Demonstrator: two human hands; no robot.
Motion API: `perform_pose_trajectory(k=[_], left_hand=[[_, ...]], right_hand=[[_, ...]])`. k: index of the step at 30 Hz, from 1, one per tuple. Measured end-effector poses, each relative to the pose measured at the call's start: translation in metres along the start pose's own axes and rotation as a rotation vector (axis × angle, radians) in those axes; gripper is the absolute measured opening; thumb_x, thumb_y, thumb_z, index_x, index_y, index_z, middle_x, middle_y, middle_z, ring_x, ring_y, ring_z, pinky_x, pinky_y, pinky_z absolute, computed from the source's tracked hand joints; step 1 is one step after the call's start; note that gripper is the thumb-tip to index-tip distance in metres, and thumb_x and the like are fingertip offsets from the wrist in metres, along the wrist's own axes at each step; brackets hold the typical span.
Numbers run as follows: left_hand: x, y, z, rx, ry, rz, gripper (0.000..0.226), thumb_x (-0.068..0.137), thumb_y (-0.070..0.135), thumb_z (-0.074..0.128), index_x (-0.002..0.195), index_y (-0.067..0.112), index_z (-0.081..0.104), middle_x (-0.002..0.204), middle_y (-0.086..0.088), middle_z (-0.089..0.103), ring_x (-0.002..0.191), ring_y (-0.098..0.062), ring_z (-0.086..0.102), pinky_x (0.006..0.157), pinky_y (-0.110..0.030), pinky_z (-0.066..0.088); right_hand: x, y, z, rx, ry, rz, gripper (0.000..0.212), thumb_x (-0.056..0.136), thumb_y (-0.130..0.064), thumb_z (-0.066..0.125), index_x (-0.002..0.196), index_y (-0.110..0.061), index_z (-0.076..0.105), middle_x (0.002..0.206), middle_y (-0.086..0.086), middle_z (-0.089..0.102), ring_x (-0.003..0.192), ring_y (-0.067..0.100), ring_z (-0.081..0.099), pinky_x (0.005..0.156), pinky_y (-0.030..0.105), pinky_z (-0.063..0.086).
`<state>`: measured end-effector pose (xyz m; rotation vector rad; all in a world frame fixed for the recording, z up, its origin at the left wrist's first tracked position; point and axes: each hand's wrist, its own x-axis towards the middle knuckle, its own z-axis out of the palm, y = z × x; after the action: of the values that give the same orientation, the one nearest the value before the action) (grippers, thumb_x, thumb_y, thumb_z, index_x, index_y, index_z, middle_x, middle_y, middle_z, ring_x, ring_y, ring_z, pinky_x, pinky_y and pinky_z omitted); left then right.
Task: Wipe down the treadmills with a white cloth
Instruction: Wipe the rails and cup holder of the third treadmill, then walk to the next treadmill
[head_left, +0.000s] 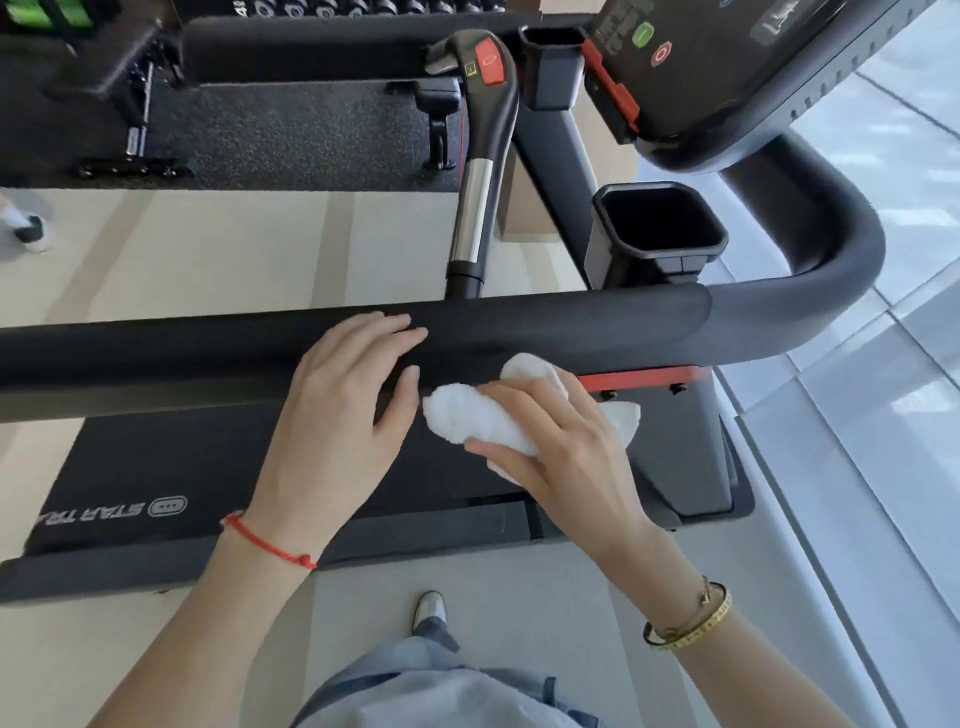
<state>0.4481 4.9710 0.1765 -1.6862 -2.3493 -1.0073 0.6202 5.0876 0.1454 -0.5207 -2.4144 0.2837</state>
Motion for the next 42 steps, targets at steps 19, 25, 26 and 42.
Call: perform_pose_trajectory(k=[19, 25, 26, 42], left_hand=[[-0.214, 0.030, -0.026, 0.116, 0.149, -0.583, 0.026, 0.094, 0.008, 0.059, 0.117, 0.010, 0.068, 0.118, -0.001, 0.067, 0.111, -0.019, 0.062, 0.099, -0.031, 0.047], [-0.260, 0.021, -0.036, 0.154, 0.193, -0.763, 0.025, 0.095, 0.011, 0.057, 0.118, 0.012, 0.068, 0.118, 0.000, 0.068, 0.110, -0.020, 0.062, 0.099, -0.037, 0.048], [-0.266, 0.018, -0.039, 0.160, 0.207, -0.792, 0.025, 0.095, 0.011, 0.056, 0.118, 0.013, 0.068, 0.118, 0.000, 0.068, 0.110, -0.020, 0.062, 0.099, -0.036, 0.048], [-0.380, -0.103, -0.171, 0.226, 0.398, -1.148, 0.027, 0.098, 0.012, 0.054, 0.122, 0.013, 0.066, 0.120, 0.001, 0.066, 0.113, -0.017, 0.060, 0.098, -0.019, 0.038]], right_hand=[[-0.065, -0.049, 0.018, 0.283, -0.474, 0.041, 0.032, 0.092, -0.053, 0.052, 0.104, -0.025, 0.064, 0.106, -0.010, 0.060, 0.094, 0.014, 0.050, 0.076, 0.027, 0.040], [-0.059, -0.082, 0.049, 0.332, -0.575, -0.089, 0.039, 0.091, -0.058, 0.051, 0.102, -0.023, 0.065, 0.100, -0.007, 0.062, 0.091, 0.015, 0.055, 0.073, 0.029, 0.044], [-0.057, -0.089, 0.055, 0.334, -0.589, -0.114, 0.041, 0.090, -0.059, 0.051, 0.101, -0.023, 0.065, 0.099, -0.007, 0.062, 0.090, 0.015, 0.055, 0.071, 0.026, 0.041], [-0.005, -0.325, 0.197, 0.468, -0.778, -0.377, 0.028, 0.091, -0.054, 0.055, 0.068, -0.043, 0.043, 0.070, -0.015, 0.041, 0.068, 0.009, 0.042, 0.060, 0.023, 0.031]])
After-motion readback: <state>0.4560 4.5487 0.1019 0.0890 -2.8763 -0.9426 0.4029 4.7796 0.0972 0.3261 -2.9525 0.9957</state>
